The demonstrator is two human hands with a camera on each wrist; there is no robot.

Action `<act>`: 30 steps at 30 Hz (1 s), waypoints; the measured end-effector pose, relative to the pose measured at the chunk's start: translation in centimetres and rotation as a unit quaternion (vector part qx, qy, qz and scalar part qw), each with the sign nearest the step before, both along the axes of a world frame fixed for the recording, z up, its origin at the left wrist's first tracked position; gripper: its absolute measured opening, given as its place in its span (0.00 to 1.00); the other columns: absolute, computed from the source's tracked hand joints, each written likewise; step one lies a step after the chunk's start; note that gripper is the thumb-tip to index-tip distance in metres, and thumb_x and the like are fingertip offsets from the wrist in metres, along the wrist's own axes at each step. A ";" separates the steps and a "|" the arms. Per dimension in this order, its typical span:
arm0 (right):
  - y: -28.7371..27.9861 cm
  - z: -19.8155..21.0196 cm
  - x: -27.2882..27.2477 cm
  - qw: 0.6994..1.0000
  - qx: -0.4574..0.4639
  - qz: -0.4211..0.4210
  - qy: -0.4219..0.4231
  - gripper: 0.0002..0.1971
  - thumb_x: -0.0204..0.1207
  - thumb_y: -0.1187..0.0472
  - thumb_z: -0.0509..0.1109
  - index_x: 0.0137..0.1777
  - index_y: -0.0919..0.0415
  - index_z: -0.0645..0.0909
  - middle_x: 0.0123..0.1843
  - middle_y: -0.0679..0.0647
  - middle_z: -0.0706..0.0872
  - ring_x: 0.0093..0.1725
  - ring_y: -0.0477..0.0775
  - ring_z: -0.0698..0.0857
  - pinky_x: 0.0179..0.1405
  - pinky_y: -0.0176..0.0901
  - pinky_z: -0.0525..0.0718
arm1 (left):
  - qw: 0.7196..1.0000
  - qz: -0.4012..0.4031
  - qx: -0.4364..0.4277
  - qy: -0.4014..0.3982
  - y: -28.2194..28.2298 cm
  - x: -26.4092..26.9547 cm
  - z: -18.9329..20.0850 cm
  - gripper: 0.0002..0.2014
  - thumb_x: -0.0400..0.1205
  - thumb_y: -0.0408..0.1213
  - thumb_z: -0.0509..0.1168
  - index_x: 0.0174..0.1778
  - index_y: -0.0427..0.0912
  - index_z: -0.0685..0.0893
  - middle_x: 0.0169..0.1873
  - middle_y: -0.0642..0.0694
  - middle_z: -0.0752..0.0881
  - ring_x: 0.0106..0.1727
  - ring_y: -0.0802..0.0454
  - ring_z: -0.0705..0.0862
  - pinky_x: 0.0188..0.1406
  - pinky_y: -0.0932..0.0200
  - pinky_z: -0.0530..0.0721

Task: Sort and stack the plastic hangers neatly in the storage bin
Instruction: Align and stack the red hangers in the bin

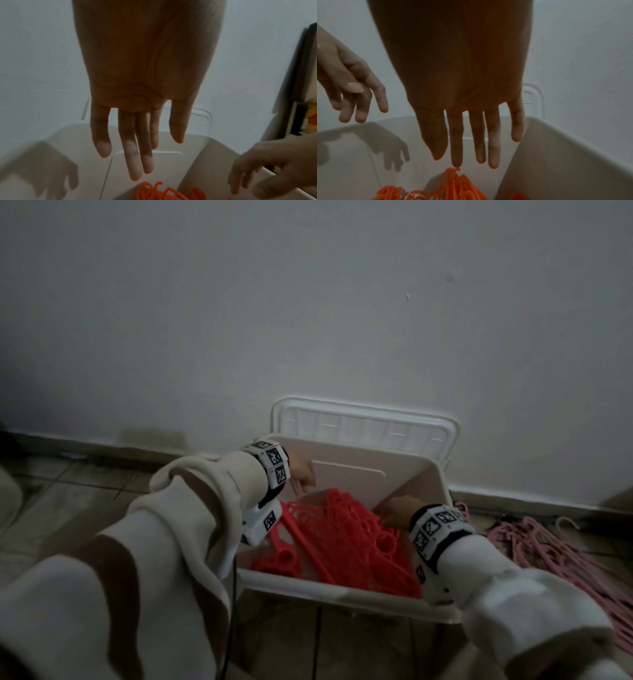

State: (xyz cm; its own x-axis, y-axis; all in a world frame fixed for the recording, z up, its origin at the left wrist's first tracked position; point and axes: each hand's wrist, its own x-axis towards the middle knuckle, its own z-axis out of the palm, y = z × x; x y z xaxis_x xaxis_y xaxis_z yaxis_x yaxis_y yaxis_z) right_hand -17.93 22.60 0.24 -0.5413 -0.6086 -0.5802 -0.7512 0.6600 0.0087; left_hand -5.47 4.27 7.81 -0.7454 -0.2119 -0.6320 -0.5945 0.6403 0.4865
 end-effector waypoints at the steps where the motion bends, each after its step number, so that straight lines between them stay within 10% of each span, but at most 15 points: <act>1: -0.2 0.3 0.1 1.000 0.002 0.012 -0.001 0.18 0.79 0.58 0.62 0.67 0.63 0.79 0.65 0.60 0.83 0.64 0.59 0.82 0.64 0.46 0.79 | 1.000 -0.001 0.000 0.003 0.1 0.1 -0.1 0.19 0.86 0.29 0.55 0.72 0.27 0.69 0.51 0.36 0.84 0.35 0.53 0.79 0.29 0.72 0.81; 5: -1.1 0.6 0.2 0.999 0.030 0.036 0.006 0.20 0.80 0.58 0.63 0.68 0.68 0.76 0.67 0.63 0.80 0.66 0.60 0.79 0.61 0.44 0.76 | 1.000 -0.014 -0.024 0.005 0.0 0.2 -1.1 0.17 0.85 0.30 0.57 0.69 0.27 0.73 0.31 0.49 0.78 0.16 0.66 0.79 0.11 0.76 0.71; 12: -1.8 -1.7 -1.9 0.998 0.039 0.050 0.020 0.19 0.76 0.49 0.66 0.63 0.56 0.79 0.62 0.57 0.84 0.61 0.59 0.83 0.61 0.48 0.81 | 0.999 -0.031 -0.027 0.004 -0.8 -1.1 -4.5 0.06 0.82 0.31 0.63 0.51 0.33 0.82 0.12 0.55 0.79 0.12 0.68 0.75 0.27 0.68 0.77; 14: -1.3 -3.5 -3.1 0.997 0.024 0.056 0.039 0.21 0.69 0.38 0.66 0.59 0.46 0.78 0.59 0.52 0.86 0.58 0.58 0.85 0.58 0.50 0.83 | 0.998 -0.049 -0.037 0.014 -0.4 -1.5 -5.1 0.12 0.82 0.31 0.64 0.58 0.28 0.82 0.15 0.55 0.80 0.13 0.69 0.75 0.26 0.70 0.76; 21: -0.8 -5.9 -1.9 0.988 0.141 0.007 -0.061 0.20 0.79 0.49 0.63 0.65 0.60 0.78 0.65 0.57 0.82 0.63 0.59 0.81 0.64 0.47 0.78 | 0.992 -0.108 -0.002 0.061 2.0 -2.7 -6.1 0.15 0.83 0.29 0.61 0.66 0.31 0.77 0.52 0.34 0.86 0.23 0.68 0.79 0.25 0.77 0.72; 26: -0.6 -20.1 -6.5 0.988 0.132 0.068 -0.046 0.21 0.77 0.46 0.64 0.68 0.50 0.73 0.70 0.54 0.79 0.66 0.58 0.80 0.64 0.55 0.80 | 0.989 -0.138 0.004 0.049 2.4 -3.2 -7.0 0.15 0.83 0.30 0.60 0.65 0.36 0.77 0.55 0.38 0.87 0.46 0.50 0.83 0.38 0.71 0.74; 30: -0.8 -15.1 -1.7 0.990 0.097 0.001 -0.101 0.28 0.81 0.49 0.61 0.79 0.56 0.61 0.79 0.55 0.66 0.76 0.56 0.69 0.76 0.49 0.67 | 0.989 -0.141 -0.010 0.042 2.1 -3.6 -7.7 0.15 0.83 0.33 0.61 0.66 0.38 0.78 0.57 0.40 0.86 0.58 0.45 0.84 0.52 0.60 0.78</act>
